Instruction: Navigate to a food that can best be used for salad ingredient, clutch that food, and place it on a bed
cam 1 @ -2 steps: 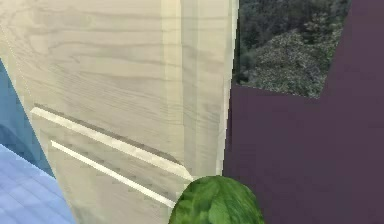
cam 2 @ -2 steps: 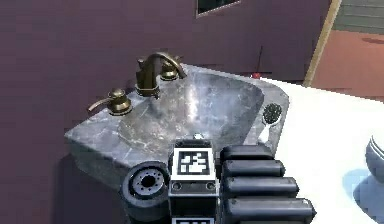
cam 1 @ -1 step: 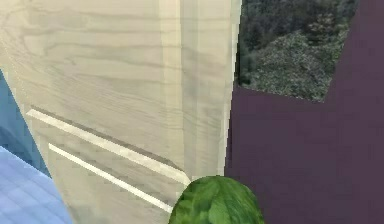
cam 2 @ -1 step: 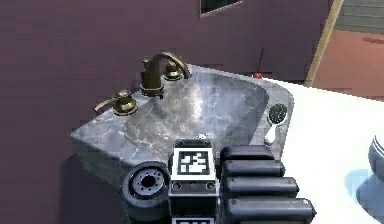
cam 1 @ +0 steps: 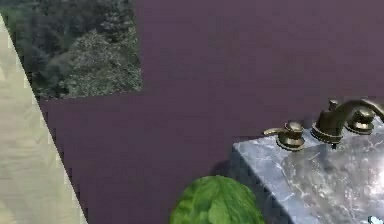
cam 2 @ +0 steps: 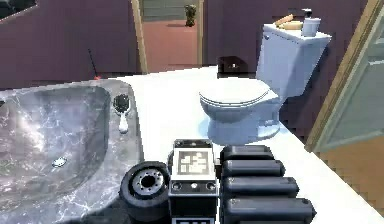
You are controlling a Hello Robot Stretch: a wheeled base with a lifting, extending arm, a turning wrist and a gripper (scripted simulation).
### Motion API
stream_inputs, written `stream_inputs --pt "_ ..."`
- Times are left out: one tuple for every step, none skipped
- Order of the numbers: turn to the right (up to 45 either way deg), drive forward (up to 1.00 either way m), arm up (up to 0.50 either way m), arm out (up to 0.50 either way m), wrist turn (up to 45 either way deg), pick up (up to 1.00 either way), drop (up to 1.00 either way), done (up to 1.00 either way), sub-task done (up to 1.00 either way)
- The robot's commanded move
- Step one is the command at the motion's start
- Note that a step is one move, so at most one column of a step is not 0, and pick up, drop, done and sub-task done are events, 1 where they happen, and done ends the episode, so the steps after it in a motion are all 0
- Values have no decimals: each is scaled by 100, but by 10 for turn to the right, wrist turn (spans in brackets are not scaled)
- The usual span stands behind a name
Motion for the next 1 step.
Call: stream_inputs --pt "450 0 0 0 0 0 0 0 0"
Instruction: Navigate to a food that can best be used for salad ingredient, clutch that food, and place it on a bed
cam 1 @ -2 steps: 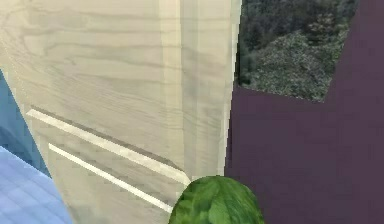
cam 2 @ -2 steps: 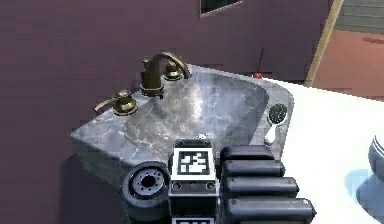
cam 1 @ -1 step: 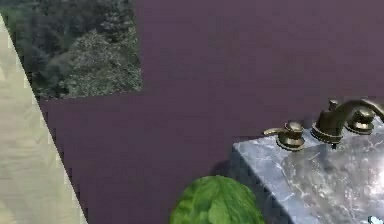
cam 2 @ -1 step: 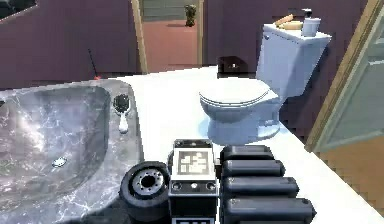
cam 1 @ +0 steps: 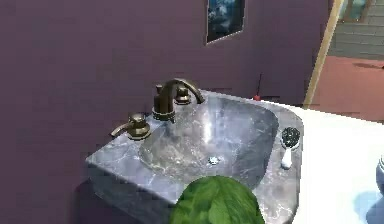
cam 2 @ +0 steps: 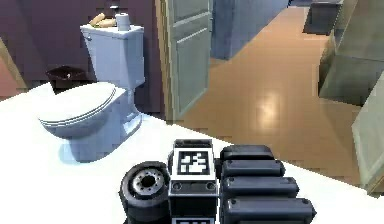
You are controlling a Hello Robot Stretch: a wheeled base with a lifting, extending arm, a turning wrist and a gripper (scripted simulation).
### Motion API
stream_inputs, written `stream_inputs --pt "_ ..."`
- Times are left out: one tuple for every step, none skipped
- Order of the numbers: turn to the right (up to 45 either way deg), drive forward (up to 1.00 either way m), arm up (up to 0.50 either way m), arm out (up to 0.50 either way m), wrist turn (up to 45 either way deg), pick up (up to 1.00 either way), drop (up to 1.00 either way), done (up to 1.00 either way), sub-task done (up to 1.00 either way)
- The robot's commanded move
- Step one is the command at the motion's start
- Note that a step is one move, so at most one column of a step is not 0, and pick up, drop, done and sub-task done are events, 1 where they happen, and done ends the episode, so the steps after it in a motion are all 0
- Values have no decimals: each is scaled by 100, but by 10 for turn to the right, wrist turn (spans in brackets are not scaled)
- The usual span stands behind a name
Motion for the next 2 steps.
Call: stream_inputs --pt "450 0 0 0 0 0 0 0 0" --pt "270 0 0 0 0 0 0 0 0"
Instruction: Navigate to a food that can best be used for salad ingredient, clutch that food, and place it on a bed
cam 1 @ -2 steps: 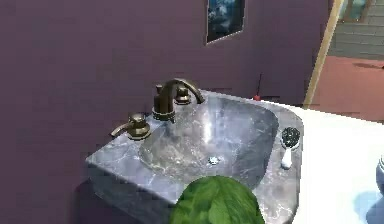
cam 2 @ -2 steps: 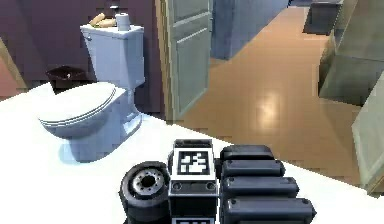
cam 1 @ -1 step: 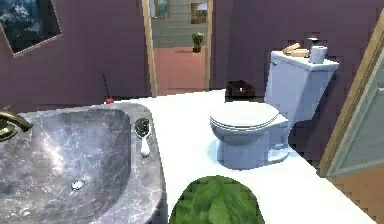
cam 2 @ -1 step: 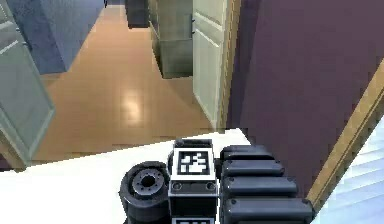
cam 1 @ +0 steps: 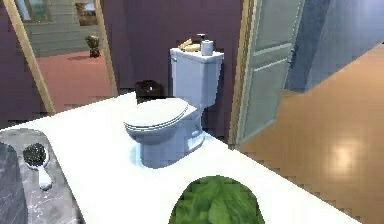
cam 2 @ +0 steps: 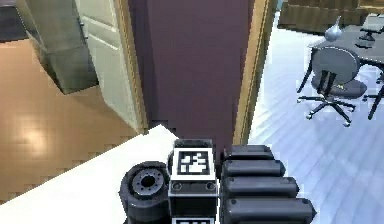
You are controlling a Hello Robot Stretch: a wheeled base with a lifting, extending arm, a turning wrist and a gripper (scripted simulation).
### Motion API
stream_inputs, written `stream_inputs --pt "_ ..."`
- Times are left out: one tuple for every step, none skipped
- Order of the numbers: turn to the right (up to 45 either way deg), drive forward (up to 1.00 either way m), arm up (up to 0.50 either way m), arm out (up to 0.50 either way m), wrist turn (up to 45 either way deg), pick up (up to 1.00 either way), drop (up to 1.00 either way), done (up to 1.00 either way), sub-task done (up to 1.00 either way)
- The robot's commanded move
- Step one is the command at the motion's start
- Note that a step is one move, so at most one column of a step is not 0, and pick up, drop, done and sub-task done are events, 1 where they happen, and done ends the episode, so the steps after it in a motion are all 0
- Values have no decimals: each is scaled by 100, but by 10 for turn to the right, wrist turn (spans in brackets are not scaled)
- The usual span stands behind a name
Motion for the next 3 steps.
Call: stream_inputs --pt "0 35 0 0 0 0 0 0 0" --pt "-360 0 0 0 0 0 0 0 0" --pt "0 100 0 0 0 0 0 0 0"
